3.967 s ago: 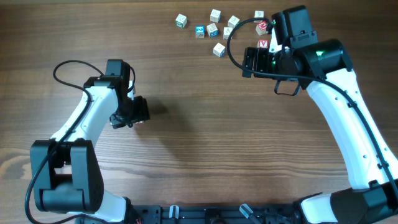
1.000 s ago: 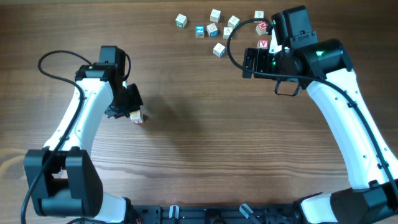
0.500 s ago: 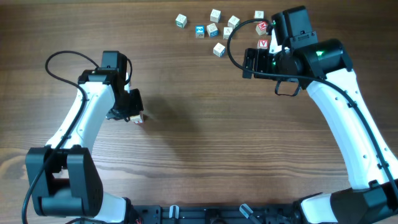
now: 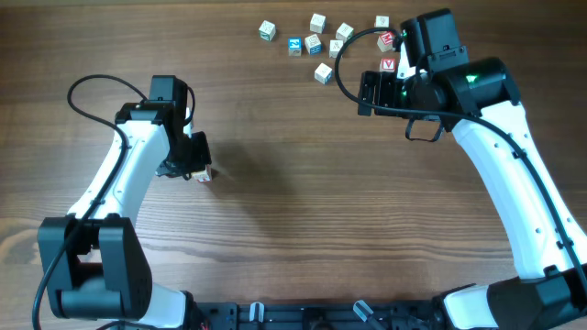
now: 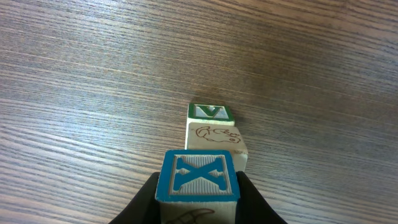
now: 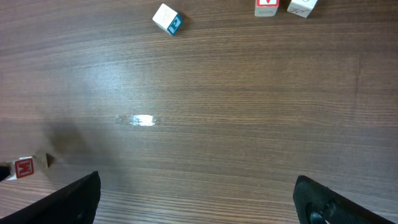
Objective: Form a tower
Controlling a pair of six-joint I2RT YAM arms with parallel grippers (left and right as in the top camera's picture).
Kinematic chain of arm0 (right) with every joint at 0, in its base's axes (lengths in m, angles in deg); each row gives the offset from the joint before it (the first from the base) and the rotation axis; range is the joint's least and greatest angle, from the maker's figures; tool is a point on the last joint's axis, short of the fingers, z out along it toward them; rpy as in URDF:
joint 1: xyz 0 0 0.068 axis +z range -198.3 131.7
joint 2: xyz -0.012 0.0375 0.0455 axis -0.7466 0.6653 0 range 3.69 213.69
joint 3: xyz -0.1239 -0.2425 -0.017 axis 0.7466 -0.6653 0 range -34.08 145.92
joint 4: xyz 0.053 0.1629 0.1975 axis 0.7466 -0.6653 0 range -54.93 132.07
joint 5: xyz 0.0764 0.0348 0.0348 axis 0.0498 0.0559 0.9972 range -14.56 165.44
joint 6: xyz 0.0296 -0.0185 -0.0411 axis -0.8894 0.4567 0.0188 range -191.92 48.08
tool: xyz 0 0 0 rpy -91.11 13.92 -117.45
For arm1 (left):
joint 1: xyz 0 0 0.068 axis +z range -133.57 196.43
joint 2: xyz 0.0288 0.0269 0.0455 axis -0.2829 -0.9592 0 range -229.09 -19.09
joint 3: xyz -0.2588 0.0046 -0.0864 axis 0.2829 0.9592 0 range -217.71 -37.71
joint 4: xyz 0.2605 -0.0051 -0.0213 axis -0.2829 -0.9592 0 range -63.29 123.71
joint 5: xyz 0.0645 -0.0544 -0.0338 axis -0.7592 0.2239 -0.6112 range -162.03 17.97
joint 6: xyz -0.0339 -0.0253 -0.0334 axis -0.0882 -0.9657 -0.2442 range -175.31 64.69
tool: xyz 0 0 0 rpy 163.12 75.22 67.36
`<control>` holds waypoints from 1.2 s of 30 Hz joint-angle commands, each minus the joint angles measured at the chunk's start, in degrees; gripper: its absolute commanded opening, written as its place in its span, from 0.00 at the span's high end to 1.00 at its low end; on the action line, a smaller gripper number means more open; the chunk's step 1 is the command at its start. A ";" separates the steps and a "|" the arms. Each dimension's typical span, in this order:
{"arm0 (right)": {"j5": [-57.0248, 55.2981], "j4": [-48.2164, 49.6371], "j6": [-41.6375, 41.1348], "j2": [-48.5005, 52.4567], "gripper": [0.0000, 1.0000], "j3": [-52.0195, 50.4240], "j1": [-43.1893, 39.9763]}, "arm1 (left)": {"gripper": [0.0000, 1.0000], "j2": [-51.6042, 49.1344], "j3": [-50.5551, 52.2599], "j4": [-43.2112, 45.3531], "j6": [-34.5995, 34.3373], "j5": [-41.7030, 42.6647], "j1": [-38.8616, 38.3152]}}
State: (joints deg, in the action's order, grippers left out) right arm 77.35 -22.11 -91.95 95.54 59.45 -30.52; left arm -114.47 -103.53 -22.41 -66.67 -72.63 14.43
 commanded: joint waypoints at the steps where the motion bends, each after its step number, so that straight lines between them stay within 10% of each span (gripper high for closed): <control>1: 0.66 0.09 1.01 -0.13 0.00 -0.35 -0.13 | 0.93 0.57 0.57 -0.50 2.21 0.55 -0.04; 16: 0.66 0.07 1.66 -0.13 0.00 -0.35 -0.13 | 0.89 1.09 0.57 -0.42 7.98 4.42 -0.02; 33: 0.66 0.04 1.86 -0.13 0.00 -0.35 -0.13 | 0.60 1.09 0.57 -0.44 7.93 2.49 -0.02; 36: 0.66 0.04 1.86 -0.13 0.00 -0.35 -0.13 | 0.35 1.09 0.57 -0.42 7.91 2.51 -0.02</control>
State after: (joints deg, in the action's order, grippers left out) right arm 77.35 -22.09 -91.10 95.54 59.45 -30.52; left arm -114.44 -103.53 -22.83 -59.06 -69.62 14.45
